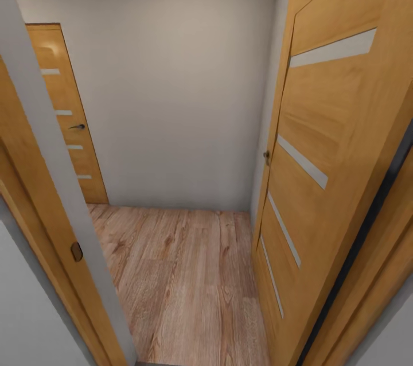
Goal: Move the two storage containers from the living room to the garage. In the garage, place one container on the floor and stack the other container on top of it (either order is fine).
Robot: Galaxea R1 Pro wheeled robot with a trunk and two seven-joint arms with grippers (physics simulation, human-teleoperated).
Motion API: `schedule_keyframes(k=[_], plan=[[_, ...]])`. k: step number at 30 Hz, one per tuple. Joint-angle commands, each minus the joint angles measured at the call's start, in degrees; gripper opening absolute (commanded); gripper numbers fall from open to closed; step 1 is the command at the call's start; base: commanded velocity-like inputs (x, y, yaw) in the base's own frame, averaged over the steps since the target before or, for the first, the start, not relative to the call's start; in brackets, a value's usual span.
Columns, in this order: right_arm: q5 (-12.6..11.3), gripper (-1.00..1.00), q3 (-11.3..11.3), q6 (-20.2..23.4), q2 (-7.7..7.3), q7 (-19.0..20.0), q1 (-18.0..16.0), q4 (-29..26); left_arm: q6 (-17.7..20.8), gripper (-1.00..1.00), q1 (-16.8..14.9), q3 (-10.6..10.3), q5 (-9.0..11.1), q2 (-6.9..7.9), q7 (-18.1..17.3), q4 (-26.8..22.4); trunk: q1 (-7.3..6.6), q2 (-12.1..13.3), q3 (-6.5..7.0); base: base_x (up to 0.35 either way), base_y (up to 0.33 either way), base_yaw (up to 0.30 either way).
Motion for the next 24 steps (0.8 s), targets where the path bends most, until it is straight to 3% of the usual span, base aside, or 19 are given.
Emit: schedule_keyframes(k=[1,24], plan=[[0.08,1.0,0.15,-0.18,0.0,-0.24,-0.06,0.07,-0.38,1.0,-0.11,0.14,-0.08,0.0,0.17,0.23,0.03,-0.11,-0.12,0.0,0.0,0.0],[-0.07,1.0,0.16,-0.13,0.0,-0.24,-0.06,0.07,-0.38,1.0,-0.11,0.14,-0.08,-0.01,0.17,0.23,0.03,-0.11,-0.12,0.0,0.0,0.0]])
